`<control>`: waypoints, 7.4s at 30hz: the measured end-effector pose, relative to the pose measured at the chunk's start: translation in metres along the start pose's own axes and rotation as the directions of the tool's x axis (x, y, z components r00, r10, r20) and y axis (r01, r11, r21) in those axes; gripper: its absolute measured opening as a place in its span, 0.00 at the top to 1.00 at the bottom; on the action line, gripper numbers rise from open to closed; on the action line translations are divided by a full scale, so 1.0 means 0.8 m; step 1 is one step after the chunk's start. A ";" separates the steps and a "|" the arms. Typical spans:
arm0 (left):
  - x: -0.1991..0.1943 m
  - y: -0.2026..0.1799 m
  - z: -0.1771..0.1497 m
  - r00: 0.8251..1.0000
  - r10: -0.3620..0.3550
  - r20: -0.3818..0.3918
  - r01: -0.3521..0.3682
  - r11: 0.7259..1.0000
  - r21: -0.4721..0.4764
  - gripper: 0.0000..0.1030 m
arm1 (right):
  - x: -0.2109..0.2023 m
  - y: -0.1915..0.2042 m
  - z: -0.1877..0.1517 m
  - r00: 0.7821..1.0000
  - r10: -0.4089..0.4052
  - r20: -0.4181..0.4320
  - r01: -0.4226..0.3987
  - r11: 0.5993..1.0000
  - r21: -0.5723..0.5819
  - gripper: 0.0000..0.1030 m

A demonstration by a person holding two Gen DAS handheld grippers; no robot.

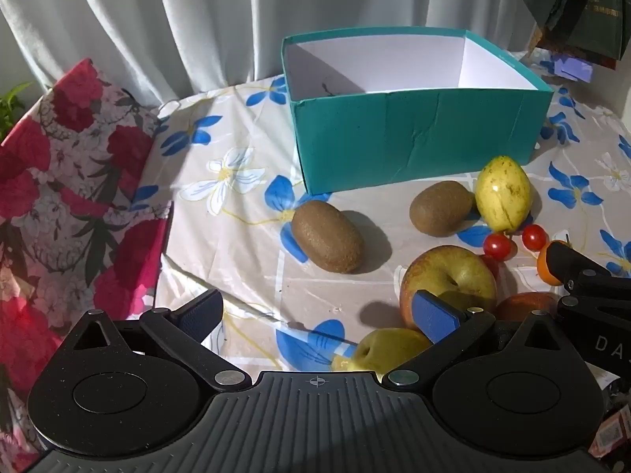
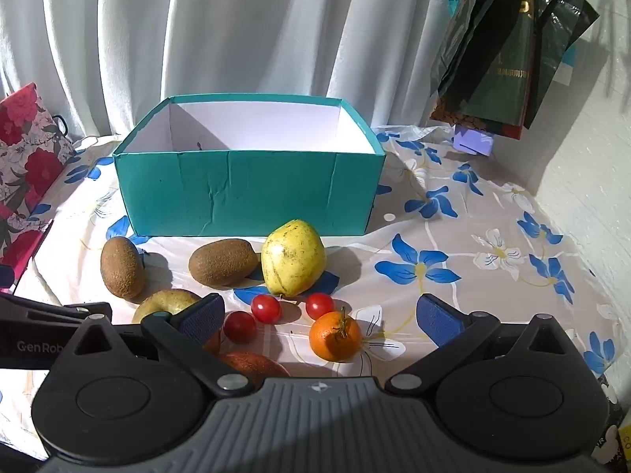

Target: Organize fruits

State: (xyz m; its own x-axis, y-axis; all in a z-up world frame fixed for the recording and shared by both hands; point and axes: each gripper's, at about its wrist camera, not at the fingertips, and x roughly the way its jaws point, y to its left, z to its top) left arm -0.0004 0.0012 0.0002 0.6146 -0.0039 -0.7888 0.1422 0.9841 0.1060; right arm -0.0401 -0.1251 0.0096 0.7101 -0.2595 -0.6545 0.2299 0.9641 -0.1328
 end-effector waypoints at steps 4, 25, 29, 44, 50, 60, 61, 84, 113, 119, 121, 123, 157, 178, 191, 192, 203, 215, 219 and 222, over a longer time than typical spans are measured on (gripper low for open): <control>0.003 -0.001 -0.005 1.000 -0.007 -0.013 0.007 1.000 -0.013 0.00 | 0.000 -0.001 0.001 1.000 -0.004 -0.001 0.004 1.000 -0.001 0.00; 0.013 0.004 0.002 0.998 -0.033 -0.062 0.030 0.999 -0.039 0.00 | 0.003 0.005 0.003 1.000 -0.018 -0.006 0.018 1.000 -0.022 0.00; 0.013 0.007 0.004 0.997 -0.035 -0.064 0.031 0.998 -0.049 0.00 | 0.004 0.005 0.002 1.000 -0.020 -0.007 0.020 1.000 -0.021 0.00; 0.016 0.006 0.006 0.997 -0.036 -0.070 0.033 0.998 -0.044 0.00 | 0.005 0.006 0.004 1.000 -0.010 -0.009 0.010 1.000 -0.016 0.00; 0.019 0.005 0.006 0.997 -0.036 -0.073 0.032 0.998 -0.045 0.00 | 0.007 0.006 0.004 1.000 -0.004 -0.011 0.004 1.000 -0.014 0.00; 0.022 0.004 0.007 0.996 -0.037 -0.075 0.034 0.998 -0.045 0.00 | 0.010 0.003 0.004 1.000 -0.003 -0.010 0.003 1.000 -0.006 0.00; 0.021 0.004 0.007 0.996 -0.038 -0.076 0.035 0.998 -0.043 0.00 | 0.010 0.003 0.004 1.000 -0.003 -0.009 0.003 1.000 -0.005 0.00; 0.028 0.004 0.011 0.996 -0.041 -0.081 0.037 0.999 -0.040 0.00 | 0.017 0.003 0.006 1.000 0.007 -0.010 -0.007 1.000 -0.001 0.00; 0.000 0.000 -0.021 0.976 -0.205 0.080 0.198 0.976 0.092 0.00 | -0.006 -0.031 -0.010 0.971 0.151 0.187 -0.165 0.984 0.064 0.00; -0.005 -0.018 -0.039 0.949 -0.311 0.045 0.302 0.942 0.142 0.00 | -0.008 -0.044 -0.017 0.975 0.100 0.199 -0.118 0.990 0.082 0.00; 0.004 -0.021 -0.042 0.949 -0.316 0.010 0.312 0.941 0.133 0.00 | -0.006 -0.046 -0.020 0.979 0.085 0.187 -0.101 0.992 0.077 0.00; 0.014 -0.021 -0.046 0.952 -0.306 -0.026 0.307 0.945 0.110 0.00 | -0.004 -0.048 -0.023 0.981 0.087 0.172 -0.103 0.991 0.081 0.00; 0.016 0.033 -0.049 0.979 -0.202 -0.027 0.201 0.979 -0.023 0.30 | 0.021 0.008 -0.071 0.953 0.293 -0.076 -0.299 0.950 -0.088 0.31; -0.024 0.016 0.022 0.972 -0.222 0.075 0.220 0.975 0.030 0.30 | 0.020 -0.027 -0.047 0.961 0.277 -0.024 -0.277 0.960 -0.028 0.34; -0.010 -0.039 0.144 0.970 -0.177 0.165 0.170 0.984 0.054 0.30 | 0.028 -0.092 0.006 0.952 0.283 0.117 -0.291 0.955 0.056 0.34; -0.006 -0.042 0.151 0.972 -0.165 0.170 0.158 0.986 0.051 0.30 | 0.029 -0.096 0.008 0.952 0.281 0.125 -0.290 0.955 0.060 0.34; 0.089 -0.059 0.227 0.986 -0.038 0.163 0.037 0.999 0.010 0.30 | 0.039 -0.117 0.035 0.958 0.204 0.201 -0.232 0.965 0.124 0.34; 0.189 -0.054 0.228 1.000 -0.021 -0.012 0.021 1.000 -0.020 0.30 | 0.028 -0.125 0.048 0.970 0.112 0.217 -0.147 0.977 0.153 0.34; 0.203 -0.054 0.224 0.997 -0.041 -0.068 0.039 0.999 -0.038 0.30 | 0.025 -0.123 0.051 0.970 0.101 0.220 -0.137 0.978 0.156 0.34; 0.210 -0.055 0.220 0.995 -0.041 -0.090 0.038 0.999 -0.038 0.30 | 0.024 -0.121 0.054 0.970 0.099 0.220 -0.135 0.979 0.152 0.34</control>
State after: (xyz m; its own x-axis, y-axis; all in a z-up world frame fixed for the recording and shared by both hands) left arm 0.2335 -0.0738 -0.0304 0.5356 -0.0284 -0.8440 0.1361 0.9893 0.0530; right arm -0.0201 -0.2259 0.0420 0.8583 -0.1685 -0.4847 0.2306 0.9705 0.0710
